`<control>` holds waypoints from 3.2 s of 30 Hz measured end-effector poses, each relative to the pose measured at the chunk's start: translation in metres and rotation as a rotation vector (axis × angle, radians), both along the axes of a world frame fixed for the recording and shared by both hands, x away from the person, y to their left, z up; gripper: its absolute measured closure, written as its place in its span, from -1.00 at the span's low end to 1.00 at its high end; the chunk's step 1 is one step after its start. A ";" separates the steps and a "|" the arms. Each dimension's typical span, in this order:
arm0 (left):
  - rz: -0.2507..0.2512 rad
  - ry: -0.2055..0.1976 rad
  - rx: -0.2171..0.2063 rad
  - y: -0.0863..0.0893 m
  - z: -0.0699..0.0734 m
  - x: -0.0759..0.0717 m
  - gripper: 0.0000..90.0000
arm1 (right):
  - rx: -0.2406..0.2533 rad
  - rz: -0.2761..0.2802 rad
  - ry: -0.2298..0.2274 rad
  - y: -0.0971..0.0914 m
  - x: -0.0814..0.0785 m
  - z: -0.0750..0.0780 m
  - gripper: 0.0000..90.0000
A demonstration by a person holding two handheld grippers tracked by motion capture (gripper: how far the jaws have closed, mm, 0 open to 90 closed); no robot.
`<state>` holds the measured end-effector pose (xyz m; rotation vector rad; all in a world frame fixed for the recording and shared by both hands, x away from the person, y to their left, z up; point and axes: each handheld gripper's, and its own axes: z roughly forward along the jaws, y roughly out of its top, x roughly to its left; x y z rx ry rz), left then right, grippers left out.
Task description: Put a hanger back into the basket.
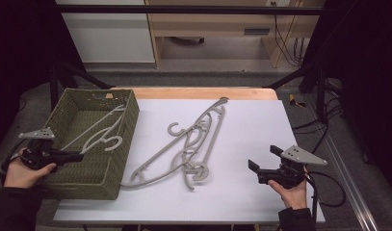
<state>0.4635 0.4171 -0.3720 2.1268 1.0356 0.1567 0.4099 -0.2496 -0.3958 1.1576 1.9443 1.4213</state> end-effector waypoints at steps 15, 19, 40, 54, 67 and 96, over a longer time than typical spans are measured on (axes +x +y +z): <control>0.138 0.039 0.118 -0.001 -0.004 0.004 0.70 | 0.007 -0.001 -0.006 -0.001 -0.001 0.001 -0.93; 0.151 0.022 0.106 0.004 0.001 0.000 0.67 | 0.005 -0.001 -0.006 0.000 -0.001 0.002 -0.93; 0.148 -0.279 -0.014 -0.039 0.031 -0.020 -0.58 | 0.008 -0.002 -0.010 -0.001 -0.002 0.003 -0.93; 0.064 -0.375 -0.101 -0.108 0.038 -0.039 -0.85 | 0.010 -0.002 -0.005 -0.001 -0.002 0.002 -0.93; -0.011 -0.427 -0.133 -0.166 0.020 -0.052 -0.85 | 0.009 -0.001 -0.015 -0.002 -0.003 0.002 -0.94; -0.239 -0.235 0.095 -0.251 -0.035 -0.033 -0.59 | 0.011 0.011 -0.020 -0.002 -0.005 0.004 -0.94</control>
